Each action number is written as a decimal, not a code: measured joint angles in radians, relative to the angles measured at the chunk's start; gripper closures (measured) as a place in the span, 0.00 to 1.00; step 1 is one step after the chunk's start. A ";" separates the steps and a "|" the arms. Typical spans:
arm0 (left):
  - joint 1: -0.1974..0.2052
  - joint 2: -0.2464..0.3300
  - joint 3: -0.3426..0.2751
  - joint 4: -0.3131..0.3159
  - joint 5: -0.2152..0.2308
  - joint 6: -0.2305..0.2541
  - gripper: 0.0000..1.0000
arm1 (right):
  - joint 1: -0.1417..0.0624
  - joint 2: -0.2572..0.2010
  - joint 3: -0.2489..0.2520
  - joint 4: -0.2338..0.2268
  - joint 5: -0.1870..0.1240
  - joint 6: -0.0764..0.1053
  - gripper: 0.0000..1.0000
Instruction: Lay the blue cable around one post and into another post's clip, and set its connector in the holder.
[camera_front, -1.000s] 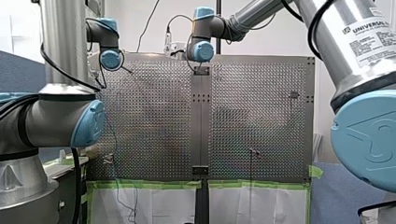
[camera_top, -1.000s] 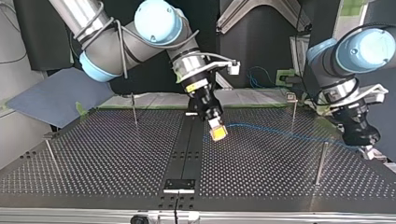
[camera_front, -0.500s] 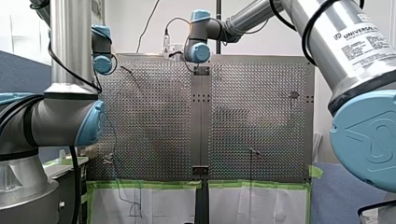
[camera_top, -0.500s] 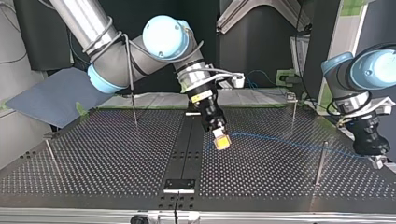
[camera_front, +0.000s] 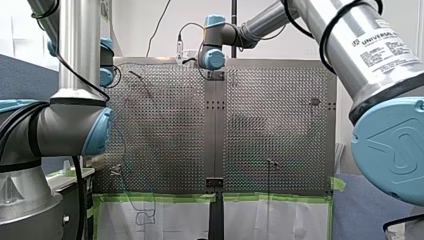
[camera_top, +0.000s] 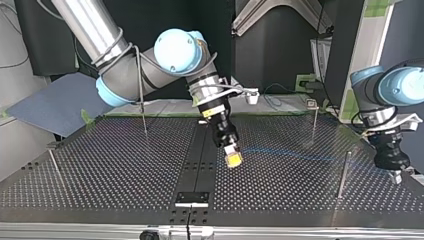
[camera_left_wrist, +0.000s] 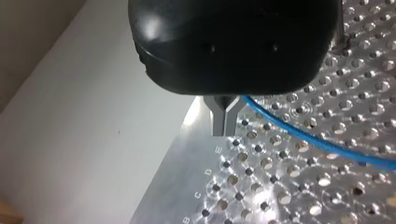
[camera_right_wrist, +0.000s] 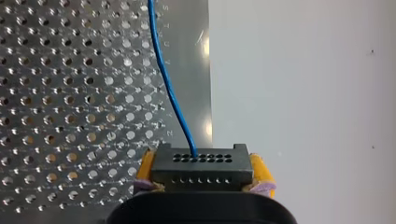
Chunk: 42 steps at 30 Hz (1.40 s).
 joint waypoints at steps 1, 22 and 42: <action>-0.001 -0.006 0.006 0.002 0.009 -0.002 0.99 | -0.002 0.004 -0.008 0.001 0.003 -0.001 1.00; -0.019 -0.103 0.045 0.016 0.107 -0.025 0.99 | -0.039 0.066 -0.084 0.018 0.012 0.003 1.00; -0.048 -0.130 0.036 -0.014 0.085 -0.022 0.99 | -0.060 0.097 -0.072 0.129 0.044 -0.004 1.00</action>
